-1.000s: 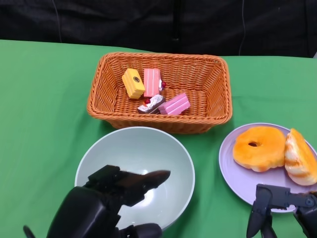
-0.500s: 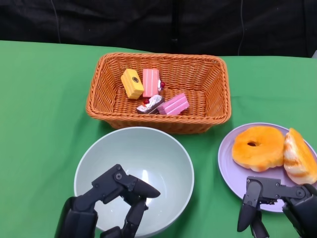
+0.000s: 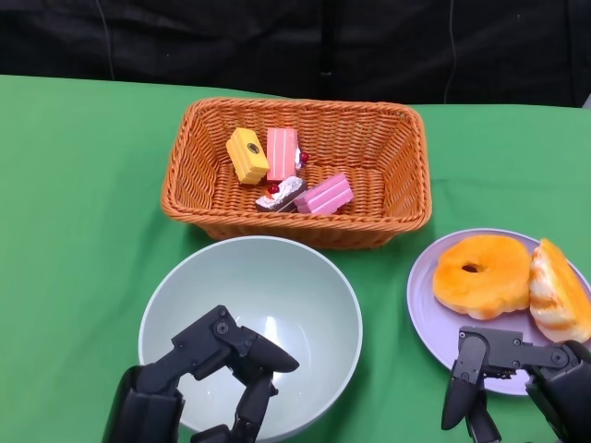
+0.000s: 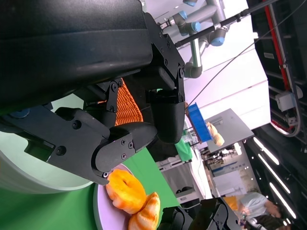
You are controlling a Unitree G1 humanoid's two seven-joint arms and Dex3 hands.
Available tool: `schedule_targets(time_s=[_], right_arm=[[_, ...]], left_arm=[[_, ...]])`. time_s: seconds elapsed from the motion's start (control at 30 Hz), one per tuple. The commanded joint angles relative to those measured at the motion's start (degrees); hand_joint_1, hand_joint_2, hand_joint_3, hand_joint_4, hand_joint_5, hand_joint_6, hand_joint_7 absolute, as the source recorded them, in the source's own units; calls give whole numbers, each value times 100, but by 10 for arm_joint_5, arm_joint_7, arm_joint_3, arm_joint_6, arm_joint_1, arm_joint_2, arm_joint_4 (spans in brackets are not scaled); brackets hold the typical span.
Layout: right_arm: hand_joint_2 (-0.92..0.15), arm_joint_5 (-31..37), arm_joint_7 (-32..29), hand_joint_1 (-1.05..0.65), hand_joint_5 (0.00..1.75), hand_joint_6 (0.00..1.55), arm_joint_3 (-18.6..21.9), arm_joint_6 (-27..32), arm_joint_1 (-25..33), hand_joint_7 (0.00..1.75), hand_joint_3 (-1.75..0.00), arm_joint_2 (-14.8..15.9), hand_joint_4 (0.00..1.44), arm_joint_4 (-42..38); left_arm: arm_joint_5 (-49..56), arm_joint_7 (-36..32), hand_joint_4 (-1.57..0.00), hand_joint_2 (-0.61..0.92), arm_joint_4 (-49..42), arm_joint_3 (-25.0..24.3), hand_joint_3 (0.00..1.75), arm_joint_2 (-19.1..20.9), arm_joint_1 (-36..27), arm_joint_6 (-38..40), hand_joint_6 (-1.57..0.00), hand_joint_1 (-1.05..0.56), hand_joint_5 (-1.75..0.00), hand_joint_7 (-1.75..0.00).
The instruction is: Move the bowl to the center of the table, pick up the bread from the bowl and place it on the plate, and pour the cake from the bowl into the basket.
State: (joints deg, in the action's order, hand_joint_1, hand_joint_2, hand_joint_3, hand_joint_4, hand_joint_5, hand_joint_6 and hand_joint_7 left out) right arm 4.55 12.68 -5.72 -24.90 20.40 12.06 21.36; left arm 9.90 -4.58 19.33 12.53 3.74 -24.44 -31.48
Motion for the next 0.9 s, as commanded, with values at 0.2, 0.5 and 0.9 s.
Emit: schedule_targets(time_s=[0.2,0.5,0.9], right_arm=[[-19,8,-3,6,175,77,-42,4,-49,147,-162,-29,82,-36],[-12,-27,8,0,174,74,-67,-36,-44,154,-172,-40,72,-79],[-13,-22,-8,7,174,75,-57,-97,-48,158,-175,-48,73,-115]], left_arm=[[-72,8,-74,67,-55,-10,104,-28,-1,-32,-66,-13,-171,-146],[-137,50,-68,67,-126,-12,100,-38,-1,-99,-64,-12,-175,-148],[-161,82,-63,70,-133,-25,91,-42,0,-99,-63,-13,-171,-143]])
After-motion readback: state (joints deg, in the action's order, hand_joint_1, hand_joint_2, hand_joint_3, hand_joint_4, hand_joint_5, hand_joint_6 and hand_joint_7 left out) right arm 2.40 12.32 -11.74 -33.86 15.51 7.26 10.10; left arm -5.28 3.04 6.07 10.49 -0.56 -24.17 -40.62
